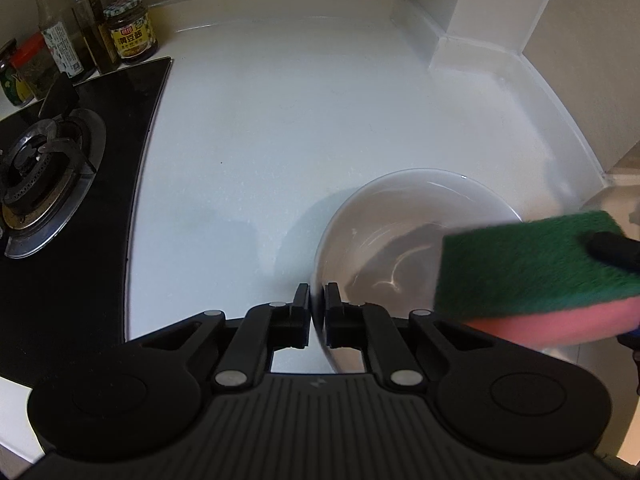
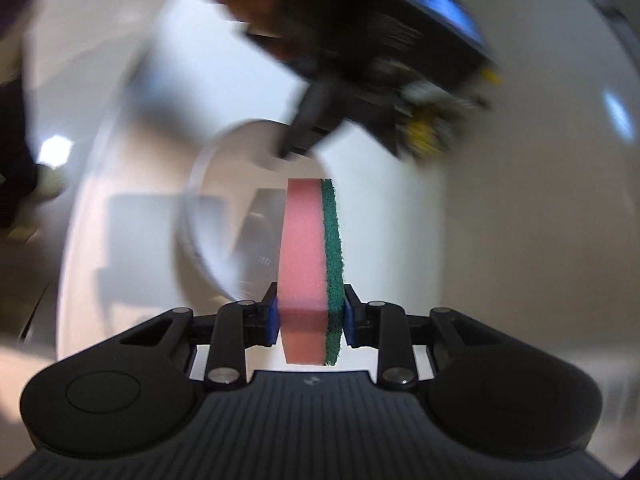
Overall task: Clean bowl
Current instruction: 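Hold the white bowl with the left gripper while the right gripper scrubs inside with the sponge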
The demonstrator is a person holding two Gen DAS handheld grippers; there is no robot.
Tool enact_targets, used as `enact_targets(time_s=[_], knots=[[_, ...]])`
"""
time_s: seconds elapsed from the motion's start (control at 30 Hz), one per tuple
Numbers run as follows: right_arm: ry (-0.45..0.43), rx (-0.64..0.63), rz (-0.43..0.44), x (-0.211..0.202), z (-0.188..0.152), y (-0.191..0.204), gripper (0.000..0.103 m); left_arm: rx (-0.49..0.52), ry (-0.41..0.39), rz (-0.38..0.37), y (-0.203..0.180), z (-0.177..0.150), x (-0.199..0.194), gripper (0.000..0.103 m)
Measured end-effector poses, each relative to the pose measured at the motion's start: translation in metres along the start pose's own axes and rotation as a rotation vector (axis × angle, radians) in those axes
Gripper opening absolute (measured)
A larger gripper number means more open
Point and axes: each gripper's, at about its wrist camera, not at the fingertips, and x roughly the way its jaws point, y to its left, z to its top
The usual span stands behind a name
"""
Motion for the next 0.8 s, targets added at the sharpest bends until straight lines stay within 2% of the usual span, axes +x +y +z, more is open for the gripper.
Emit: enact_targets(time_s=[0.1,0.23,0.33,0.43,0.53,0.7,0.8], knots=[[0.033,-0.221,0.011,0.016,0.006,-0.002,0.025,0.004,0.002,-0.001,0.000,0.000,0.000,0.004],[0.021,-0.396,0.008,0.031,0.012,-0.013,0.025,0.017,0.000,-0.004,-0.001,0.000,-0.001,0.005],[0.011,-0.488,0.035,0.038,0.017,-0.016,0.025,0.033,-0.001,0.000,-0.002,0.000,-0.001,0.005],[0.039,-0.601,0.051,0.044,0.017,-0.011,0.025,0.041,-0.005,0.000,-0.004,0.000,-0.001,0.005],[0.125,-0.678,0.080,0.051,0.014,-0.004,0.025,0.040,-0.008,-0.002,-0.005,0.000,-0.001,0.005],[0.204,-0.646,0.161,0.043,0.021,0.001,0.025,0.029,-0.011,-0.001,-0.006,0.002,0.000,0.005],[0.218,-0.544,0.254,0.035,0.028,0.000,0.025,0.028,-0.018,0.008,-0.009,0.003,0.000,0.007]])
